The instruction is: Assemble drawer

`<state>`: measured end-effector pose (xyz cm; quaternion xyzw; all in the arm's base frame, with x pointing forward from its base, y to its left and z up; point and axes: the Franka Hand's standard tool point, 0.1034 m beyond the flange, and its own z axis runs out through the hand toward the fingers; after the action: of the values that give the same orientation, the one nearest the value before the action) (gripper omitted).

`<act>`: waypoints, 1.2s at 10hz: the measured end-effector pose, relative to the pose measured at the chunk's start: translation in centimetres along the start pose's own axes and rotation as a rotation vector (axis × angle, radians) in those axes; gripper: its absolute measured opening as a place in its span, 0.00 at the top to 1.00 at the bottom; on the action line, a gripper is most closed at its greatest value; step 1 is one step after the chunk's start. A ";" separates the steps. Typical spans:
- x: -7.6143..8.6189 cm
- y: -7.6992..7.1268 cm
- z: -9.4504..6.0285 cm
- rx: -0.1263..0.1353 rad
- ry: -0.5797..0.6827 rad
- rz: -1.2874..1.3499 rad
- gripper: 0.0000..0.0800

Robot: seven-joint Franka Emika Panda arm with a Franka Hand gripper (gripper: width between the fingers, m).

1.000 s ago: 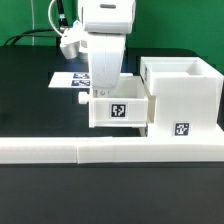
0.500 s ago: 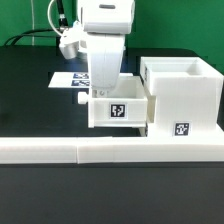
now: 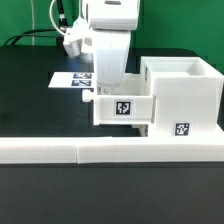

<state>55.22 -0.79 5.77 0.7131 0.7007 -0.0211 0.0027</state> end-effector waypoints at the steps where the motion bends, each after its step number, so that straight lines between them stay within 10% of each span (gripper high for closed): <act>1: 0.1 0.1 0.1 -0.017 0.004 0.000 0.95; 12: 0.4 -0.1 0.3 -0.013 0.002 -0.025 0.95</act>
Offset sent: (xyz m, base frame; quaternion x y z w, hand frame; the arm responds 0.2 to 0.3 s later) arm -0.0037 0.0090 -0.0032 0.0015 0.0024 -0.0195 0.9998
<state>55.11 -0.38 5.44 0.7043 0.7097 -0.0159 0.0062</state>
